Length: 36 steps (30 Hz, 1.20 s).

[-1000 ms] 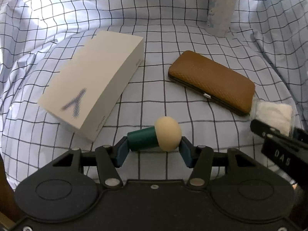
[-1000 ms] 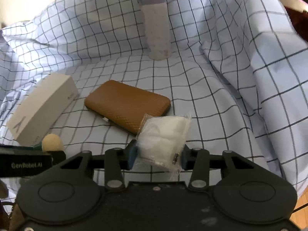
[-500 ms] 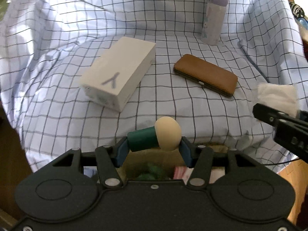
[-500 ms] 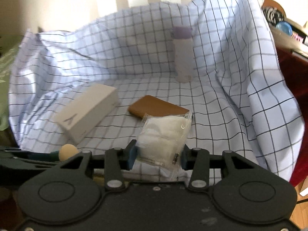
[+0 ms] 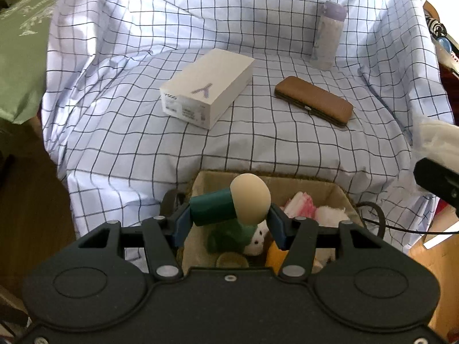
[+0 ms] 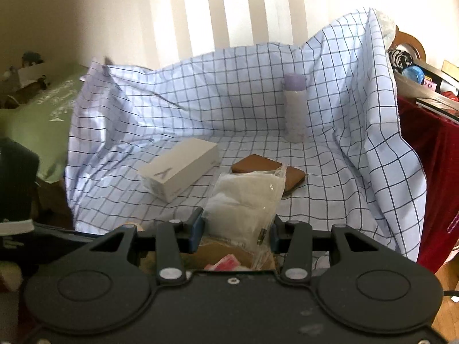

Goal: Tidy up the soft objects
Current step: 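Carry the mushroom toy with the left tool while the right tool carries the gauze packet to the basket, then open the left tool over the basket while the right tool releases the gauze packet into it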

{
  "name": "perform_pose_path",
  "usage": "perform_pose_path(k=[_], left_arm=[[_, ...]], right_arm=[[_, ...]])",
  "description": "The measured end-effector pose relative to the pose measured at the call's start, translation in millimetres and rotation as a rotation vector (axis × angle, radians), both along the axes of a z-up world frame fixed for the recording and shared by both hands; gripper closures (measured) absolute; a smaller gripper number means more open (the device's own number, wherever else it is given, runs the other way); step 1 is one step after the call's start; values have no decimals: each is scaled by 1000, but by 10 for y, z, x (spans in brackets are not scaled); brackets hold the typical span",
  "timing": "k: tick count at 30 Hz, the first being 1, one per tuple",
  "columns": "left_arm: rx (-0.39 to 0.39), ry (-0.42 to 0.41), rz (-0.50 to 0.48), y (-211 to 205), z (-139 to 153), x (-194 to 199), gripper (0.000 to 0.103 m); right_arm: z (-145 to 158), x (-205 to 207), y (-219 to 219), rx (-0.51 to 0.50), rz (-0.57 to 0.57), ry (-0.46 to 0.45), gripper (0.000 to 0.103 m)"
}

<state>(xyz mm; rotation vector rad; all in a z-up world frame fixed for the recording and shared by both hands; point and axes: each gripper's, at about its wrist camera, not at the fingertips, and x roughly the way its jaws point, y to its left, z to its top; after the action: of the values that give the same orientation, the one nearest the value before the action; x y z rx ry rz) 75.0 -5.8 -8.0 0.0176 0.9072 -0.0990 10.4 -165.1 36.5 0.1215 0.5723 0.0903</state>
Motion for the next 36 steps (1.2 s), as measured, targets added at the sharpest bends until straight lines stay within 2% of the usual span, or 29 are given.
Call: perform_pose_path(k=[4, 8, 23, 31, 33, 34, 36], left_arm=[[5, -23, -1, -4, 10, -163, 49], [17, -37, -3, -27, 3, -302, 49], [44, -5, 19, -46, -191, -305, 49], [45, 11, 49, -5, -242, -282, 48], [46, 8, 54, 3, -242, -284, 44], [49, 0, 56, 3, -234, -292, 39], [53, -18, 56, -1, -213, -303, 37]], right_arm=[[49, -257, 39, 30, 18, -20, 59], [53, -382, 66, 66, 31, 1, 59], [-166, -267, 77, 57, -29, 111, 59], [-244, -209, 48, 49, -47, 140, 59], [-258, -196, 41, 47, -49, 144, 59], [-263, -189, 40, 46, -50, 145, 59], [-275, -171, 40, 44, -53, 150, 59]])
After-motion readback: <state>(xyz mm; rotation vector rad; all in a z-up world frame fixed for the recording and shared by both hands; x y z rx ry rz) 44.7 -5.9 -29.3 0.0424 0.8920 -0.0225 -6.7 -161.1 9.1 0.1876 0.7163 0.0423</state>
